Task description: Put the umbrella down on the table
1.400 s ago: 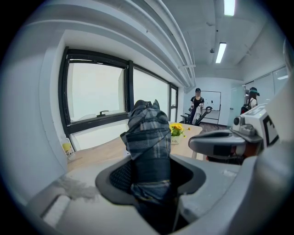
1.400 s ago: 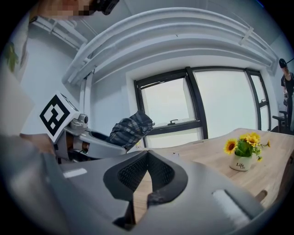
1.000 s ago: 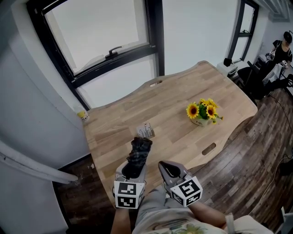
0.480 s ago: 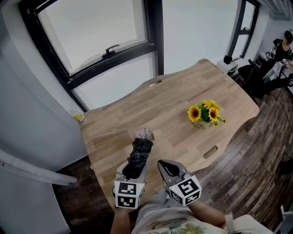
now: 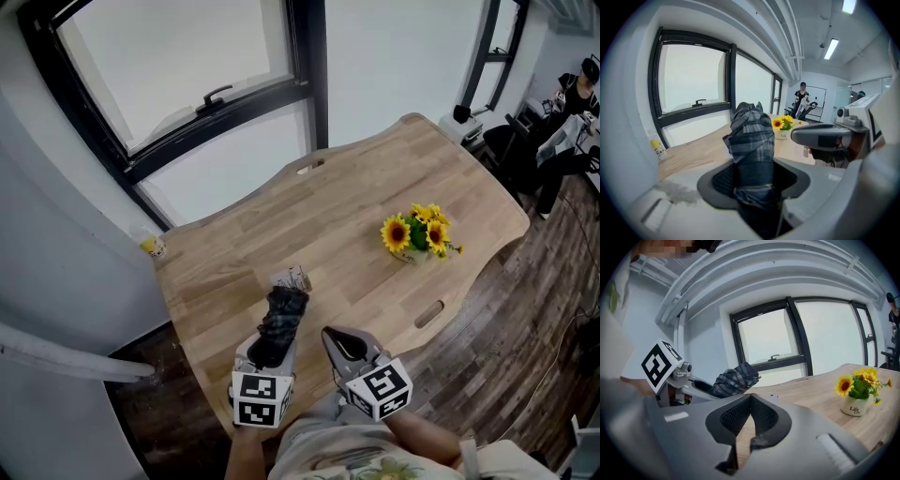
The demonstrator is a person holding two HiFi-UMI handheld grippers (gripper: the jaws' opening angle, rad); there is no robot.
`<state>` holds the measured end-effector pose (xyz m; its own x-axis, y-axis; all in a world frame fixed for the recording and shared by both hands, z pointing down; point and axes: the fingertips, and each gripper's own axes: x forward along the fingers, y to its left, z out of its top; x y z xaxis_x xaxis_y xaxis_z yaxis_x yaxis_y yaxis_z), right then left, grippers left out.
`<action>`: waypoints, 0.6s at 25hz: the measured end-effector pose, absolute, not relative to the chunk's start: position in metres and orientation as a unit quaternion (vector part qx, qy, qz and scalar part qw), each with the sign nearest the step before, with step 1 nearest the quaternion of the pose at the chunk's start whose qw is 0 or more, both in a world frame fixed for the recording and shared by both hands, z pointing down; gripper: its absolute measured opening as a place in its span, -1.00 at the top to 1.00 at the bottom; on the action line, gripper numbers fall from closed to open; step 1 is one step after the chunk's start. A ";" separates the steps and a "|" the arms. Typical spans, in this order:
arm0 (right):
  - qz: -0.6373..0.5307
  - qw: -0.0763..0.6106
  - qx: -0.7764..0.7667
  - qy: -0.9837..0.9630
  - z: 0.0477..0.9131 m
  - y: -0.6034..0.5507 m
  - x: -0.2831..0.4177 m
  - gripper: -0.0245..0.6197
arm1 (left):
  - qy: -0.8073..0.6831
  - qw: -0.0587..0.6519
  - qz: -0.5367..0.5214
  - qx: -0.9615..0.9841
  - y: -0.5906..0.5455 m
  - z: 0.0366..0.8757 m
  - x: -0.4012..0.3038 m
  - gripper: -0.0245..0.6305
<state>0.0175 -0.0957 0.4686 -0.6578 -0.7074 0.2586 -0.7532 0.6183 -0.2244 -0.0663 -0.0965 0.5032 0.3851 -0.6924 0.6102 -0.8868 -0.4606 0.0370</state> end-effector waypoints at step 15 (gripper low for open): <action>0.169 0.078 0.413 -0.892 0.480 -0.116 0.020 0.92 | -0.471 0.201 0.289 0.809 -0.105 0.526 -0.067 0.28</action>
